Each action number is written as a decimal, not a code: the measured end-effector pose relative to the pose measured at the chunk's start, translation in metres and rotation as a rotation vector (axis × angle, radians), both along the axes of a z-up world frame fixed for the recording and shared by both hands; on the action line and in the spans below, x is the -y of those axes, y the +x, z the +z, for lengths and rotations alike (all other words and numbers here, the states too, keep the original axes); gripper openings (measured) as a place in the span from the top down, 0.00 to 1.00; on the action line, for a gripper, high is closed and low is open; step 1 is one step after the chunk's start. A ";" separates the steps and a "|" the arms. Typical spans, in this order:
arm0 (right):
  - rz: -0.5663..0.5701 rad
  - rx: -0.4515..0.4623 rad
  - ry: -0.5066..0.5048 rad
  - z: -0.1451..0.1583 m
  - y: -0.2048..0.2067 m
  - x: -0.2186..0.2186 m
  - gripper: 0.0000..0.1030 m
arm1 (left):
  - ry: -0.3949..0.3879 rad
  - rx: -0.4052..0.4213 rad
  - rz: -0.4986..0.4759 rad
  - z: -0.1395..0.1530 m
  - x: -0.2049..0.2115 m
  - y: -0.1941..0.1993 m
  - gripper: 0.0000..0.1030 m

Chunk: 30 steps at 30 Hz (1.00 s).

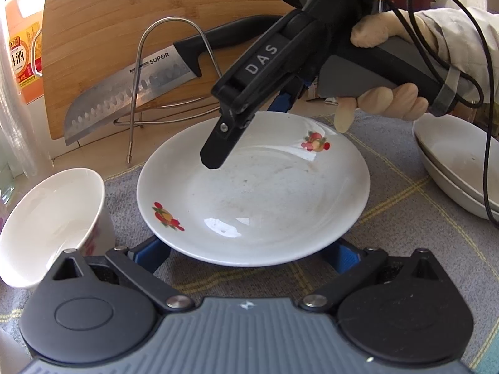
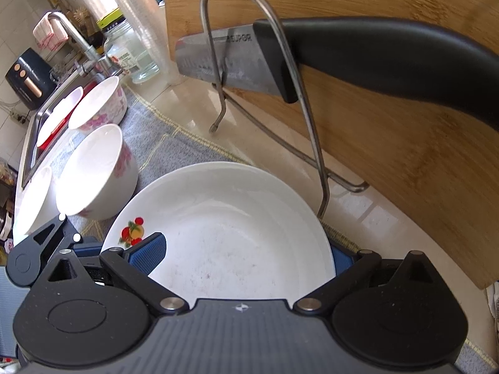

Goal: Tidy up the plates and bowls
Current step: 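Carry the held plate toward the stacked plates by the wall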

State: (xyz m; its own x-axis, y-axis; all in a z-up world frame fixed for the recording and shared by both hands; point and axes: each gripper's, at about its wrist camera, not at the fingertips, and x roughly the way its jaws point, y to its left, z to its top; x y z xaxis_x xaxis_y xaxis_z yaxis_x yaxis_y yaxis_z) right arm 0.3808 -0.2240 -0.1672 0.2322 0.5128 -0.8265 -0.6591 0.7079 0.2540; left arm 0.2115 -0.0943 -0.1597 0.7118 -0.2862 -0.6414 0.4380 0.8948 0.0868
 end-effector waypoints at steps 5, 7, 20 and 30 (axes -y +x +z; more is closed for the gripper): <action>-0.001 -0.005 0.012 0.000 0.001 0.002 0.00 | 0.000 0.004 0.003 0.000 0.000 -0.005 0.00; -0.002 -0.018 0.025 0.001 0.001 0.004 0.00 | 0.005 0.003 0.004 0.001 0.000 -0.006 0.00; -0.007 -0.043 0.027 0.006 -0.017 0.012 0.00 | 0.005 0.010 -0.009 0.008 0.000 -0.014 0.00; -0.009 -0.058 0.019 0.006 -0.036 0.015 0.00 | 0.002 -0.007 -0.031 0.010 -0.001 -0.027 0.00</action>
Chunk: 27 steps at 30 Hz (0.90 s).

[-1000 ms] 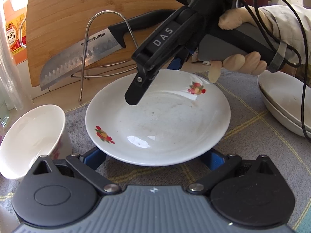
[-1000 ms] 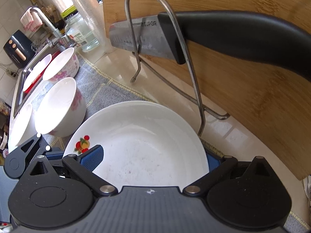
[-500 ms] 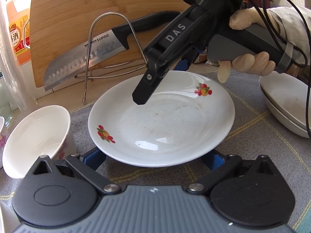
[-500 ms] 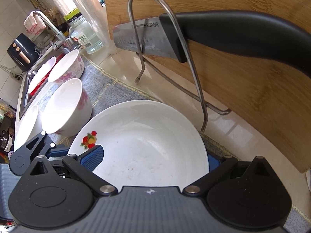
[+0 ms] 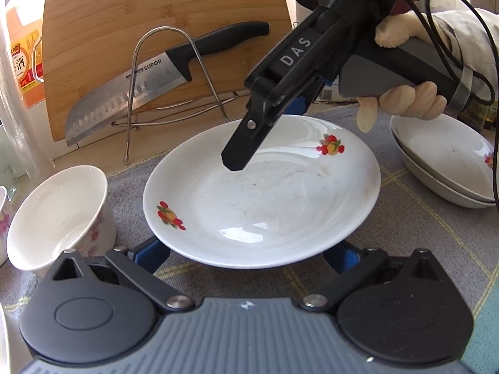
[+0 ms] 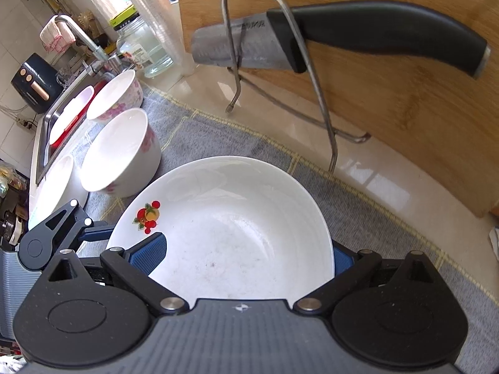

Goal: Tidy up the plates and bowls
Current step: 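Carry the held plate toward the stacked plates by the wall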

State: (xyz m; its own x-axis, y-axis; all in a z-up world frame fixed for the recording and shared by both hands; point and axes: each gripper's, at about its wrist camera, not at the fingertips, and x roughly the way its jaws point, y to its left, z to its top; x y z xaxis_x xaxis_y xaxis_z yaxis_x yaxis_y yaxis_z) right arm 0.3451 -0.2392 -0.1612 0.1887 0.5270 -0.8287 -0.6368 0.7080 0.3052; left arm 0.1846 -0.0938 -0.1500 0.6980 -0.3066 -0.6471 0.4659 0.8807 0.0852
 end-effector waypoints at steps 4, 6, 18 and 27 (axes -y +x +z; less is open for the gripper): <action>0.009 -0.010 0.001 -0.003 -0.003 -0.001 0.00 | 0.014 -0.005 -0.007 -0.004 -0.001 -0.004 0.00; 0.014 -0.009 -0.002 -0.005 -0.003 -0.001 0.00 | 0.019 0.001 -0.018 -0.006 -0.002 -0.008 0.00; 0.040 0.055 -0.006 -0.008 0.010 -0.008 0.00 | -0.031 -0.009 -0.054 -0.010 -0.008 -0.009 0.00; 0.050 0.041 0.001 -0.008 0.011 -0.011 0.00 | -0.029 -0.010 -0.047 -0.010 -0.006 -0.010 0.00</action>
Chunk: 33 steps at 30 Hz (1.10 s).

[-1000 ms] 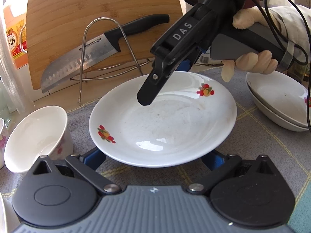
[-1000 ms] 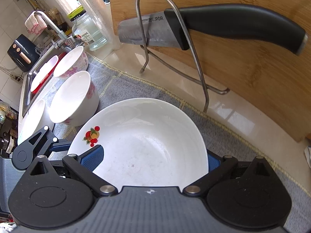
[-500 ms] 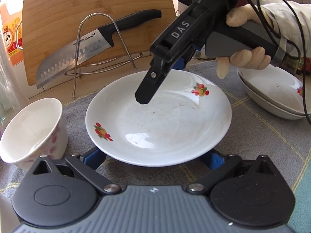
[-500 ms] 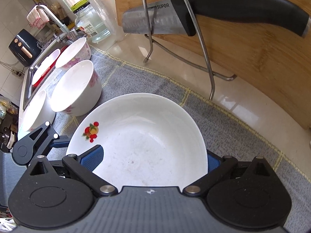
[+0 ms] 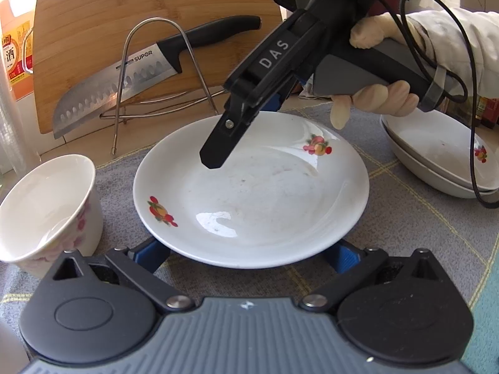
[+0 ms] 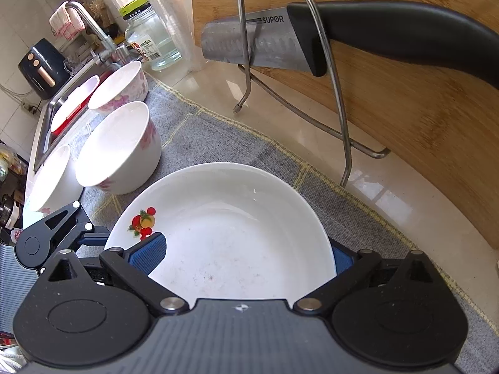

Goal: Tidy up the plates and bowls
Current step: 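Carry the held plate toward the stacked plates by the wall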

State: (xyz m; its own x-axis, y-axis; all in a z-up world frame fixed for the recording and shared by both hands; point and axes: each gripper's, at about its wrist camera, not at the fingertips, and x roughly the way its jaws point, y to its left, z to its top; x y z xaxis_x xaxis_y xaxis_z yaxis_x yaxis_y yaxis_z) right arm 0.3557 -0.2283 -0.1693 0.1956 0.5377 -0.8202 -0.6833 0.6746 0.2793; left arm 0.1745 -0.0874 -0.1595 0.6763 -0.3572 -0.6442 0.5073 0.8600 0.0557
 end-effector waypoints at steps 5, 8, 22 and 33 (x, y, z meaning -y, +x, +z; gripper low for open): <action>-0.007 0.001 -0.004 0.001 -0.004 0.001 0.00 | 0.008 0.007 0.010 0.003 0.001 0.000 0.00; -0.009 -0.002 0.000 0.003 -0.008 0.003 0.00 | 0.004 0.012 0.017 0.006 0.001 -0.001 0.00; 0.037 -0.008 -0.032 0.000 -0.016 -0.001 0.00 | -0.038 -0.045 -0.046 0.002 -0.009 -0.002 0.01; 0.089 0.007 -0.033 -0.001 -0.012 -0.005 0.00 | -0.085 -0.080 -0.088 0.001 -0.014 0.006 0.01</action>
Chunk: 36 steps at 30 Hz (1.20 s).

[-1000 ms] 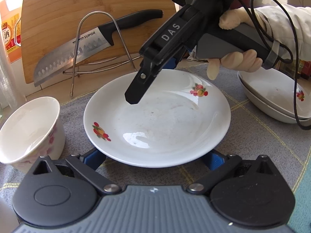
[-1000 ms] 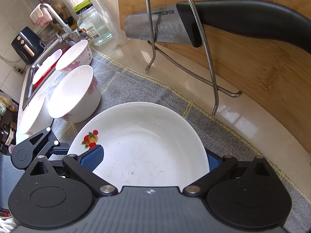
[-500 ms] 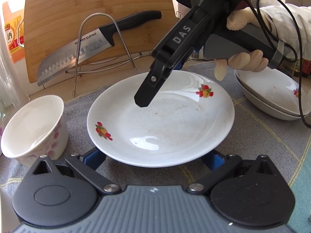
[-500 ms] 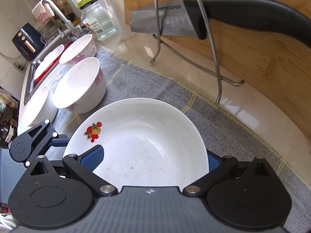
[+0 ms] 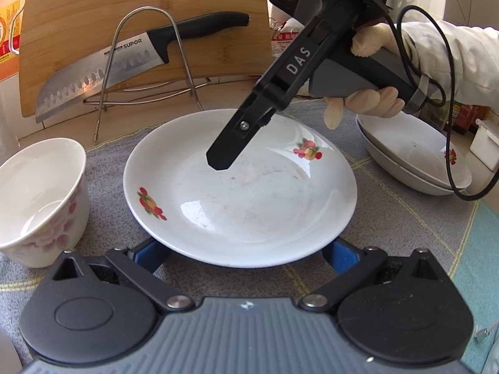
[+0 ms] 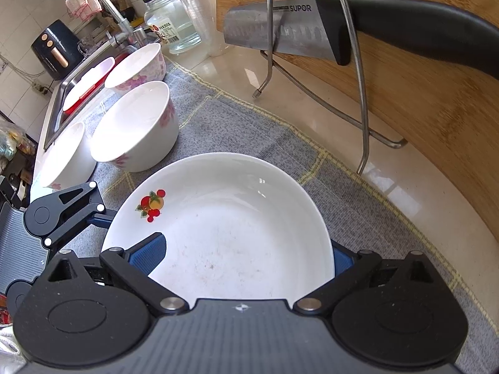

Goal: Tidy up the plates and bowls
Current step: 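Carry the held plate toward the stacked plates by the wall, then lower the held plate onto the stacked plates with the right gripper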

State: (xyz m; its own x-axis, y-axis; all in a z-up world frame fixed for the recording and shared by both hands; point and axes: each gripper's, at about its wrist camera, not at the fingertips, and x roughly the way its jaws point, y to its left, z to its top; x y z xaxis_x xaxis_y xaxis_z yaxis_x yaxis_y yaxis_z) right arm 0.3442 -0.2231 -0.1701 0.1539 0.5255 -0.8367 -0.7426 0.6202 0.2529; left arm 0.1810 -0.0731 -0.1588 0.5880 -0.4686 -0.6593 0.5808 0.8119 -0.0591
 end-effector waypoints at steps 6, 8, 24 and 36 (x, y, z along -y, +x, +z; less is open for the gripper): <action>-0.005 -0.009 0.012 0.000 0.002 0.001 0.00 | 0.007 0.000 0.010 0.001 0.001 -0.004 0.01; -0.005 -0.007 0.013 0.000 0.001 0.001 0.00 | 0.012 0.000 0.011 0.001 0.002 -0.004 0.01; -0.032 0.026 0.032 0.021 -0.017 0.011 0.00 | -0.003 0.022 0.006 0.020 0.006 -0.017 0.01; -0.096 0.073 0.042 0.045 -0.050 0.038 0.00 | 0.014 0.050 -0.057 0.046 0.026 -0.035 0.01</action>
State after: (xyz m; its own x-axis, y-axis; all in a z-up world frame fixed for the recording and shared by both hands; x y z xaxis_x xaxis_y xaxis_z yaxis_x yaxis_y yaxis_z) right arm 0.2945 -0.2615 -0.1247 0.2649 0.5401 -0.7989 -0.6977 0.6792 0.2279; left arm 0.1459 -0.0994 -0.1129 0.5926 -0.4930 -0.6370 0.6282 0.7778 -0.0176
